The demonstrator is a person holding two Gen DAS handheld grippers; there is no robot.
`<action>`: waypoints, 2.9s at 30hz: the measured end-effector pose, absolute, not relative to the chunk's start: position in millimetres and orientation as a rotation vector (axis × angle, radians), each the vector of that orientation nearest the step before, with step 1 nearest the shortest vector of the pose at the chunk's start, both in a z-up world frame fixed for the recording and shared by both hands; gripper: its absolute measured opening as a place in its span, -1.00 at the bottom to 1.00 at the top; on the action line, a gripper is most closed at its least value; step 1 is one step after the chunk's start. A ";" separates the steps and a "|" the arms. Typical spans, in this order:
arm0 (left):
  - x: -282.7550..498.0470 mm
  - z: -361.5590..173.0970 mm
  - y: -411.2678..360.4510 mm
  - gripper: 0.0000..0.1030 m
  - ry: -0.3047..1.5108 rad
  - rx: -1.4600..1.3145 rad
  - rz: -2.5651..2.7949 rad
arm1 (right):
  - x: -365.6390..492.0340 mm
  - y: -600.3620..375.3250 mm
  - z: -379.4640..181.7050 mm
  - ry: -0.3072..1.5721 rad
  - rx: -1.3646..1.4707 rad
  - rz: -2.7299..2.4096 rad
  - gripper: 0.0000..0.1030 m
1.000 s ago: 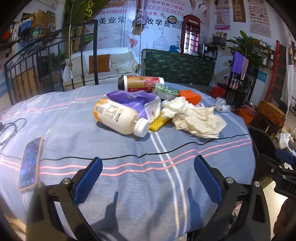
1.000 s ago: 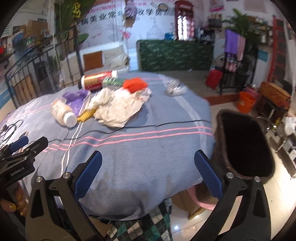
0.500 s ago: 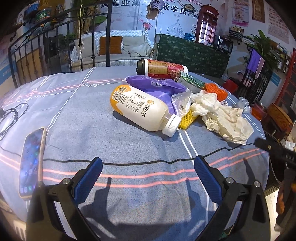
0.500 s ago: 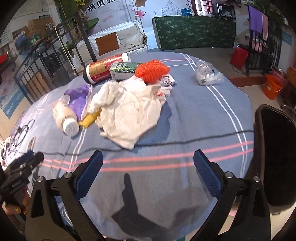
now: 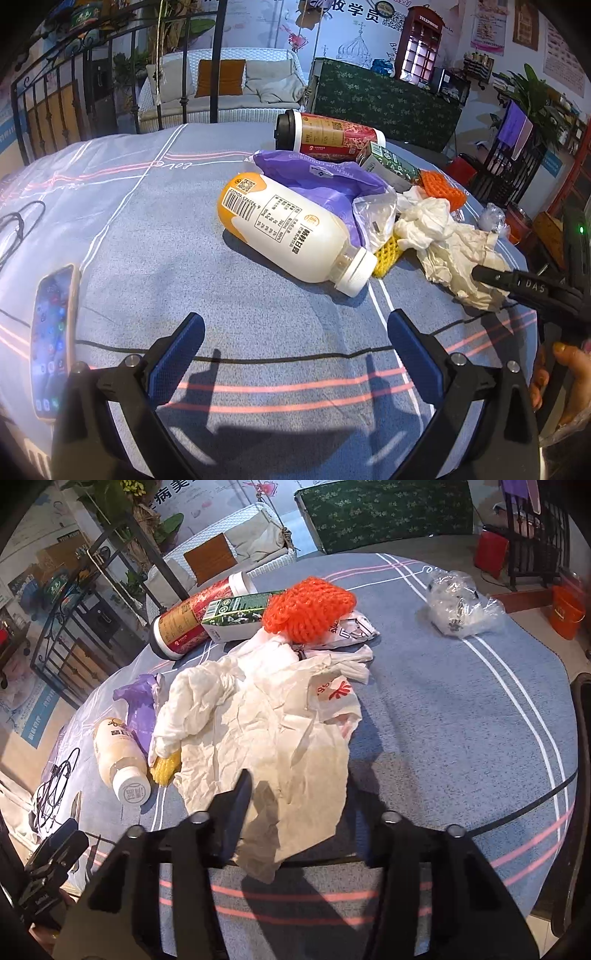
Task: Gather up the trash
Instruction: 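Grasp the white milk bottle with the left tool while the right tool grasps the white plastic bag, then carry the white plastic bag over the black bin and release it with the right tool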
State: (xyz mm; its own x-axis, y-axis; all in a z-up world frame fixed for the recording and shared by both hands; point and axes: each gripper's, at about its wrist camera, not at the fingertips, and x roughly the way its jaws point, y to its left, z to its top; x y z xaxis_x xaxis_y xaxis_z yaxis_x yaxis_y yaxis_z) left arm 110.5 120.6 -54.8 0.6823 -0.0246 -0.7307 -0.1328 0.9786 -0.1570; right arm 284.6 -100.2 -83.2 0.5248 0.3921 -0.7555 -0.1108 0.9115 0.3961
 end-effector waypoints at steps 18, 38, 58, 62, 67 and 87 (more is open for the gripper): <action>204.3 -42.9 168.9 0.88 0.985 -0.564 0.149 | 256.0 -104.1 -57.9 0.832 0.243 0.324 -0.82; 218.0 -74.0 179.1 0.28 1.009 -0.629 0.062 | 234.8 -97.5 -51.6 0.777 0.210 0.346 -0.83; 151.2 -19.1 107.2 0.18 0.756 -0.442 -0.104 | 183.0 -182.9 -5.1 0.659 0.272 0.245 -0.83; 153.7 -12.6 86.3 0.18 0.744 -0.432 -0.163 | 170.2 -221.2 3.2 0.634 0.265 0.162 -0.83; 160.3 -3.7 47.5 0.18 0.740 -0.420 -0.283 | 167.0 -296.6 7.1 0.637 0.286 -0.020 -0.83; 162.4 6.1 -137.7 0.19 0.736 -0.208 -0.641 | 269.2 -440.7 -186.0 1.439 0.198 -0.262 -0.82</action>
